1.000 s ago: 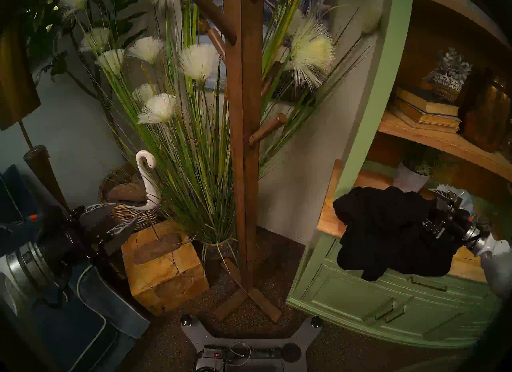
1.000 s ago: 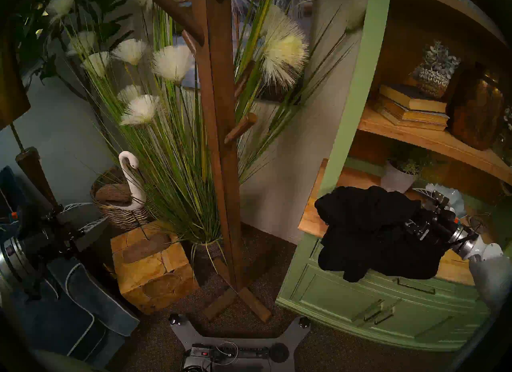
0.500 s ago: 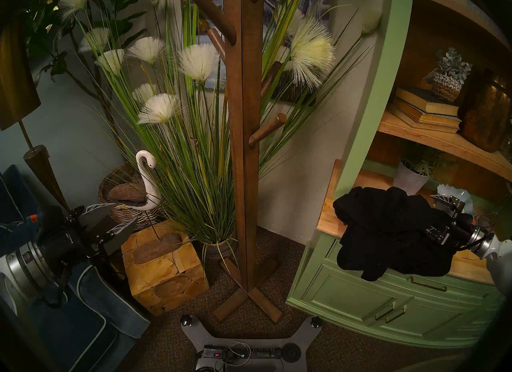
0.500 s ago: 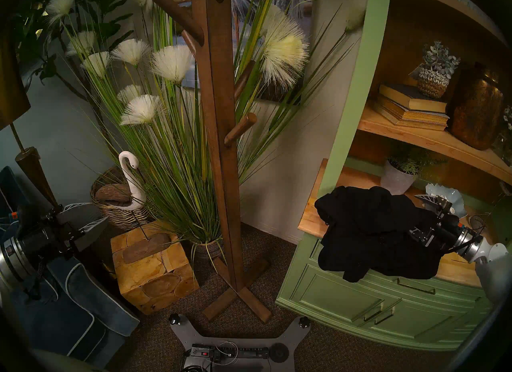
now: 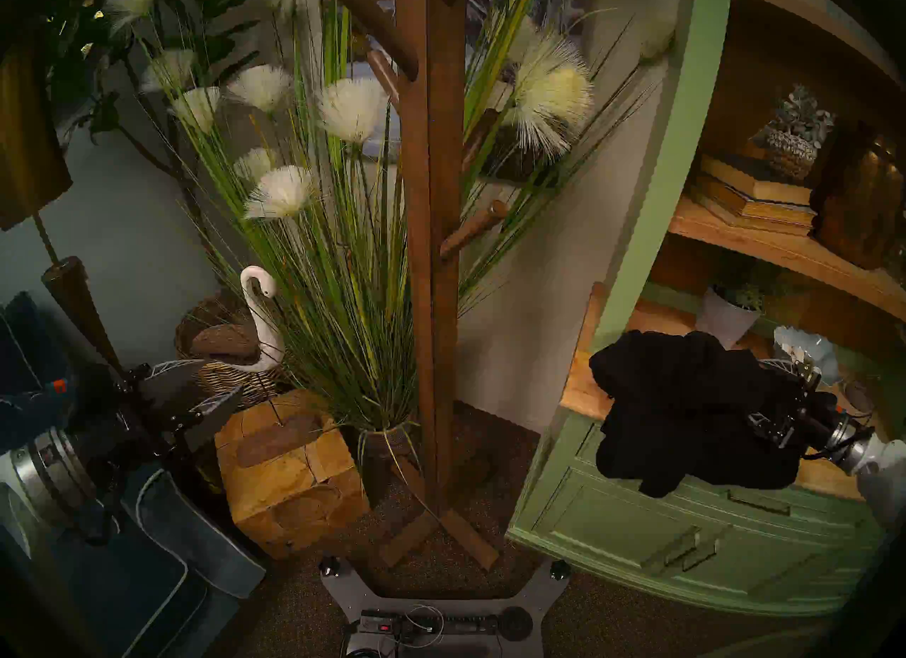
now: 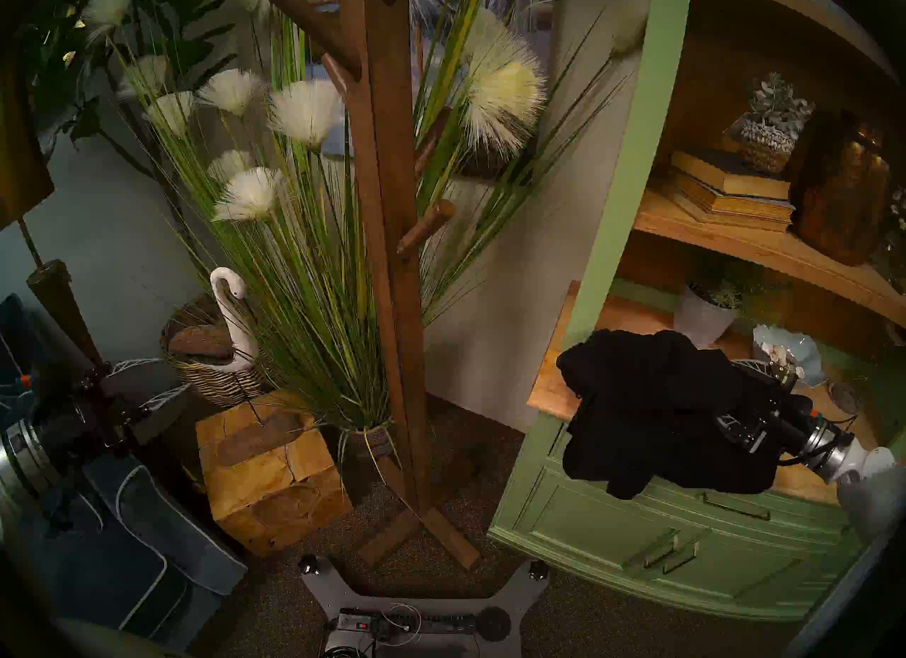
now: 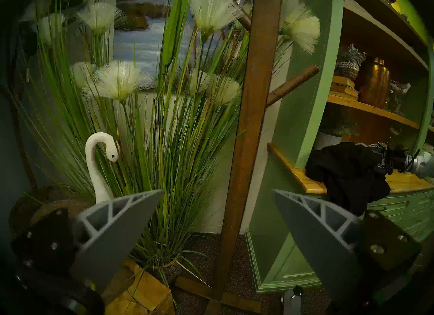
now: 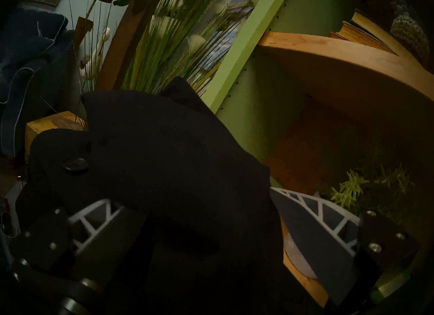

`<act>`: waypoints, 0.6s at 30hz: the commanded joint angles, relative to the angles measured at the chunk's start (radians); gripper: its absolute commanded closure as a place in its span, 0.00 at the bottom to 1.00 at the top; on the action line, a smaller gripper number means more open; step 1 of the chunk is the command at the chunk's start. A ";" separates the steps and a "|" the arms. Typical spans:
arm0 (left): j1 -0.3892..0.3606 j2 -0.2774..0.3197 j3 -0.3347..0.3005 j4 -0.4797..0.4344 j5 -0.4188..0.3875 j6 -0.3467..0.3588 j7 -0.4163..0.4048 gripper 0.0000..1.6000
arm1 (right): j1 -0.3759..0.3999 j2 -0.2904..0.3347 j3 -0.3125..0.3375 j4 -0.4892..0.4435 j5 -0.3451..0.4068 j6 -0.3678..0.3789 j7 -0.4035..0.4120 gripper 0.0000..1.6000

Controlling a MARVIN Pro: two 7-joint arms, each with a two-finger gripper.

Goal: Pick up jacket and place on coat hanger

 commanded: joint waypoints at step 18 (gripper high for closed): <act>-0.004 0.002 0.001 -0.014 -0.011 0.000 -0.009 0.00 | -0.212 -0.029 0.153 -0.200 0.124 -0.004 0.095 0.00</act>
